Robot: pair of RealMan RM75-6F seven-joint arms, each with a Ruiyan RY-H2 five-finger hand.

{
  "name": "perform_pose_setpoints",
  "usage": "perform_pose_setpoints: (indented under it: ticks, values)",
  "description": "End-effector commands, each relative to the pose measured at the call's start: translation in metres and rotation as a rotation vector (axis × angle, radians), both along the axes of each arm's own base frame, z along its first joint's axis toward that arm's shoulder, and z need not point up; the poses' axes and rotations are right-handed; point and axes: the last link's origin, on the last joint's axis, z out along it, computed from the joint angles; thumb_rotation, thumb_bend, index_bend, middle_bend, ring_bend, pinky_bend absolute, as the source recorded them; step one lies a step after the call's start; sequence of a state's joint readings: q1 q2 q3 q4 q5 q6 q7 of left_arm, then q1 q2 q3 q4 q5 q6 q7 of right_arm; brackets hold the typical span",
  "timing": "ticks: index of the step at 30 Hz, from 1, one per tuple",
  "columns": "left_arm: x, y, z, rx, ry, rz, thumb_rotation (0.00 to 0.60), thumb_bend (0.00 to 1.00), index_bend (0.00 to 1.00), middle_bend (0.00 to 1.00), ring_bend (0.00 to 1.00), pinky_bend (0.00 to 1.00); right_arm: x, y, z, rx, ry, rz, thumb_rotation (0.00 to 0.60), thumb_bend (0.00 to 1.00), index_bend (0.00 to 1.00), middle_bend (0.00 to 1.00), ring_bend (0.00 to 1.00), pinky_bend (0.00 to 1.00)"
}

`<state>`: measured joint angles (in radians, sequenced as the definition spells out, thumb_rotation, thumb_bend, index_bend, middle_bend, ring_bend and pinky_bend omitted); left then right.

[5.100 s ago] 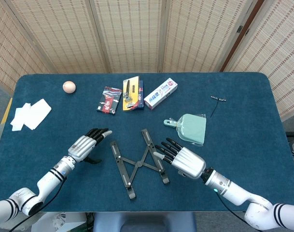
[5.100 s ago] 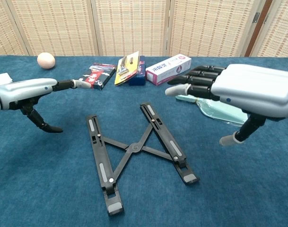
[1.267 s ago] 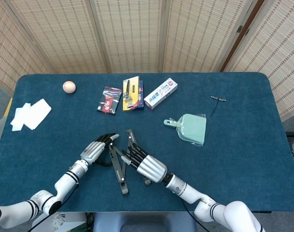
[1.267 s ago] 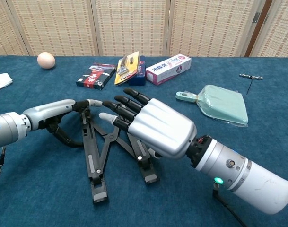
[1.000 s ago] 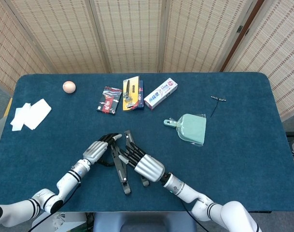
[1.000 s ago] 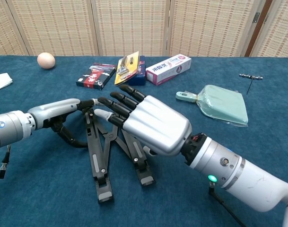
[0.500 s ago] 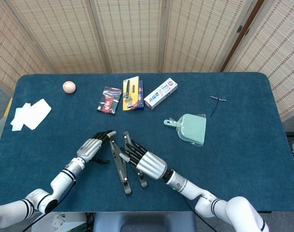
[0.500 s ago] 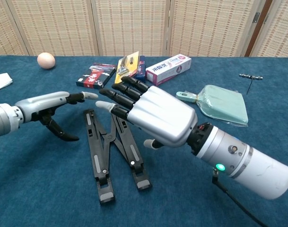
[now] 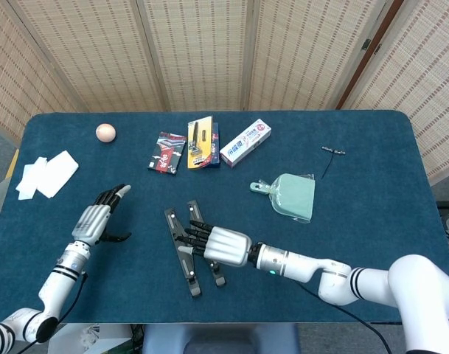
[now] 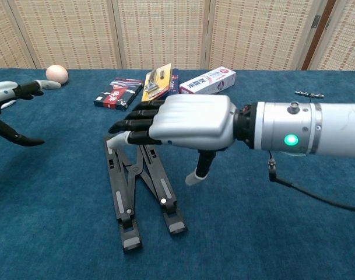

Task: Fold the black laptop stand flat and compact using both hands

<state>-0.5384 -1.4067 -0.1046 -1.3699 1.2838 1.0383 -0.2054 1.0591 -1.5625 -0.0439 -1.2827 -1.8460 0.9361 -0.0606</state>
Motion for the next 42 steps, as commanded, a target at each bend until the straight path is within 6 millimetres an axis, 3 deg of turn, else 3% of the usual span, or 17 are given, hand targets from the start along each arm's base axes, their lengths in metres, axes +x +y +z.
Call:
perform_pose_setpoints:
  ticks: [1, 16, 42]
  values:
    - [-0.004, -0.003, 0.007, 0.017, 0.005, 0.017, 0.6, 0.17, 0.0, 0.0, 0.0, 0.0, 0.01, -0.002, 0.001, 0.079, 0.093, 0.032, 0.6, 0.0, 0.0, 0.0, 0.0, 0.0]
    - [-0.012, -0.015, 0.019, 0.047, -0.02, 0.059, 0.6, 0.17, 0.0, 0.0, 0.0, 0.0, 0.008, -0.017, -0.028, 0.117, 0.242, 0.204, 0.6, 0.0, 0.0, 0.0, 0.0, 0.0]
    - [-0.021, -0.019, 0.027, 0.081, -0.056, 0.087, 0.6, 0.17, 0.0, 0.0, 0.0, 0.0, 0.033, -0.032, -0.06, 0.155, 0.3, 0.21, 0.6, 0.03, 0.0, 0.0, 0.0, 0.0]
